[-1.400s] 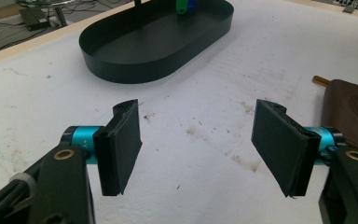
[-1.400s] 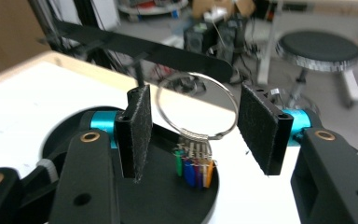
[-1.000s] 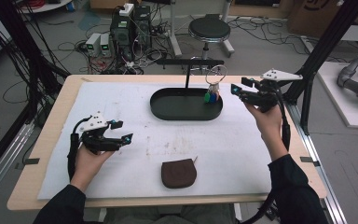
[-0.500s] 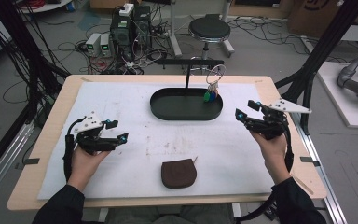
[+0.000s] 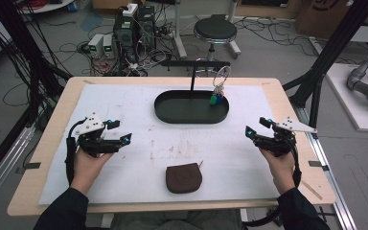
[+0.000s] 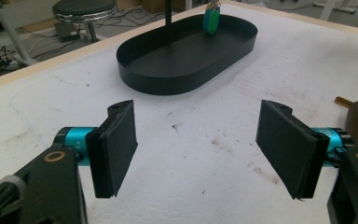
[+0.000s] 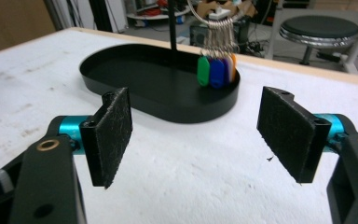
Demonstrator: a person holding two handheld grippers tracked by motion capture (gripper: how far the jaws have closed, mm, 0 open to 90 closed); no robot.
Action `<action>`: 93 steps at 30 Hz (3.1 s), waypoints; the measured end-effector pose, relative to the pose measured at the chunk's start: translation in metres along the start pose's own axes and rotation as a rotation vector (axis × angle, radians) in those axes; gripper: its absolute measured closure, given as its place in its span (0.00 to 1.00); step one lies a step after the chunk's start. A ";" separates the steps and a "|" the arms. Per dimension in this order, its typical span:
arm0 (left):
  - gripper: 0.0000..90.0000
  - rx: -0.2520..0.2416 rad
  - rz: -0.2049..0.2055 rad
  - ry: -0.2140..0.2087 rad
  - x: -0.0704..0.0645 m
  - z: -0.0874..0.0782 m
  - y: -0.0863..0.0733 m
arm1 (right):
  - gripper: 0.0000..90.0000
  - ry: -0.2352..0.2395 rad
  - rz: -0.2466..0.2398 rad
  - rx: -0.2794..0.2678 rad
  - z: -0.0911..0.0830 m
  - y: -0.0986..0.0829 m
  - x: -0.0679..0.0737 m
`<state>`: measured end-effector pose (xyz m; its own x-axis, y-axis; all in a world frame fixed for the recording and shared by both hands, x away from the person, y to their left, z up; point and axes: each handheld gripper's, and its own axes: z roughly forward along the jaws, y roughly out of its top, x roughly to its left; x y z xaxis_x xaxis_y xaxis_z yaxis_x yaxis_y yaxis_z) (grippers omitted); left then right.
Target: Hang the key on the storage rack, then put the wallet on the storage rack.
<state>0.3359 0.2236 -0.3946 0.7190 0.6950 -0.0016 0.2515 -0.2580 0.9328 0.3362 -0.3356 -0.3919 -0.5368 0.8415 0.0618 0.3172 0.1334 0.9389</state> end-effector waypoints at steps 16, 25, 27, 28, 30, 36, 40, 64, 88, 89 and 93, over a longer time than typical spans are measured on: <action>0.32 0.002 0.012 -0.032 -0.006 0.007 0.001 | 0.30 -0.035 -0.041 -0.019 -0.005 -0.003 0.005; 0.32 -0.001 -0.005 -0.053 -0.010 0.007 0.002 | 0.31 -0.026 -0.058 -0.005 -0.002 -0.003 0.007; 0.32 -0.002 -0.010 -0.064 -0.012 0.008 0.002 | 0.31 -0.028 -0.060 -0.003 -0.002 -0.003 0.008; 0.32 0.000 -0.008 -0.071 -0.014 0.008 0.003 | 0.31 -0.028 -0.060 -0.003 -0.002 -0.003 0.008; 0.32 0.001 -0.013 -0.090 -0.018 0.011 0.004 | 0.31 -0.031 -0.065 -0.006 -0.004 -0.003 0.008; 0.32 0.019 -0.013 -0.165 -0.035 0.021 0.007 | 0.31 -0.037 -0.077 -0.002 -0.005 -0.004 0.010; 0.35 0.040 -0.022 -0.241 -0.048 0.029 0.007 | 0.31 -0.042 -0.081 0.001 -0.004 -0.004 0.009; 0.49 0.299 -0.182 -0.441 -0.087 0.084 -0.021 | 0.32 -0.041 -0.124 0.023 0.001 -0.004 0.014; 0.76 0.282 -0.253 -0.496 -0.090 0.086 -0.026 | 0.38 -0.025 -0.133 0.030 0.002 -0.004 0.016; 0.76 0.266 -0.239 -0.497 -0.090 0.085 -0.024 | 0.38 -0.025 -0.133 0.030 0.002 -0.004 0.016; 0.79 0.216 -0.178 -0.490 -0.093 0.082 -0.016 | 0.38 -0.019 -0.130 0.029 0.002 -0.004 0.016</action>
<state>0.3182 0.1082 -0.4392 0.8570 0.3612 -0.3675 0.4866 -0.3326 0.8078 0.3277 -0.3215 -0.3954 -0.5602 0.8257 -0.0659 0.2687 0.2564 0.9285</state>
